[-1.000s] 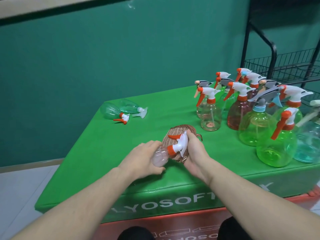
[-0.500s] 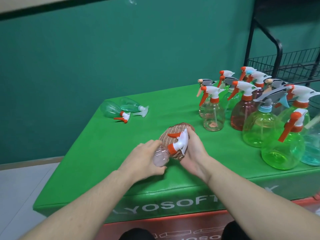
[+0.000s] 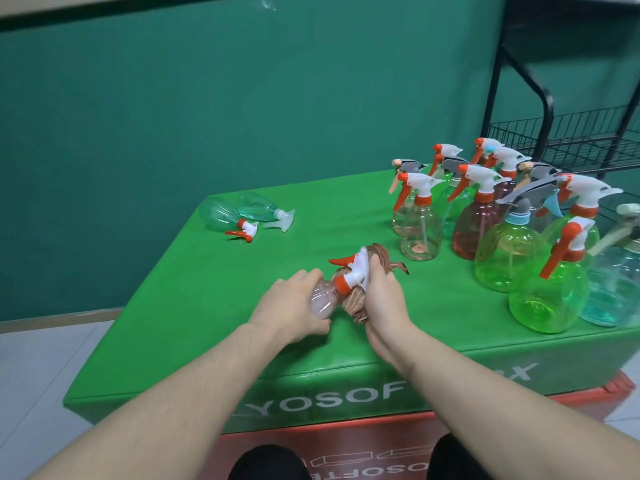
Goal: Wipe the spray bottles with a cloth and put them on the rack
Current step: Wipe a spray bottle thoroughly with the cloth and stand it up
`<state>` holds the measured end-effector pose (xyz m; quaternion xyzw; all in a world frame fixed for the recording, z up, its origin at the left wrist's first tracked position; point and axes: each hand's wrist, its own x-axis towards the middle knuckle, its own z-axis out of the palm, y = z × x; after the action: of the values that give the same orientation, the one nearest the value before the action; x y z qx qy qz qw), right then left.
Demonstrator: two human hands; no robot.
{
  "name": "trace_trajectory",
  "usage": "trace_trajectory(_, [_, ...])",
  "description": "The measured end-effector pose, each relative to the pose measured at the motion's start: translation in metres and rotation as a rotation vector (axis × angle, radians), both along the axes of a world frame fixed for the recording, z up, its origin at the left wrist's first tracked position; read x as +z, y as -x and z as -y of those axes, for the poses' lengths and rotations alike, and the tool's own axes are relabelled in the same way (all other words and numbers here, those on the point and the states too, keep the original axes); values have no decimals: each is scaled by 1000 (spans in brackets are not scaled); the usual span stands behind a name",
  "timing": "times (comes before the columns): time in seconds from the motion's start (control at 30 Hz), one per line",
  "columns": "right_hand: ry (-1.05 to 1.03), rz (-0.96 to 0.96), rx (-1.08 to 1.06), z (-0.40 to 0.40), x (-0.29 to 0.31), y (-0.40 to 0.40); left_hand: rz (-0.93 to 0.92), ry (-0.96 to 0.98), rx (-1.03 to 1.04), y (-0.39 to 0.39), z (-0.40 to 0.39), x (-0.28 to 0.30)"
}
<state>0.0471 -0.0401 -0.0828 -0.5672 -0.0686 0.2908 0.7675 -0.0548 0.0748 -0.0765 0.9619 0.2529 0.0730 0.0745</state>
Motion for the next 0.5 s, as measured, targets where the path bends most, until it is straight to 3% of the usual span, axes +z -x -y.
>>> trace_trajectory(0.17, [147,181,14,22,3,15,-17,-4,50,-4,8,7])
trace_trajectory(0.5, [170,261,-6,14,12,-2,3,-34,-15,7,18,0])
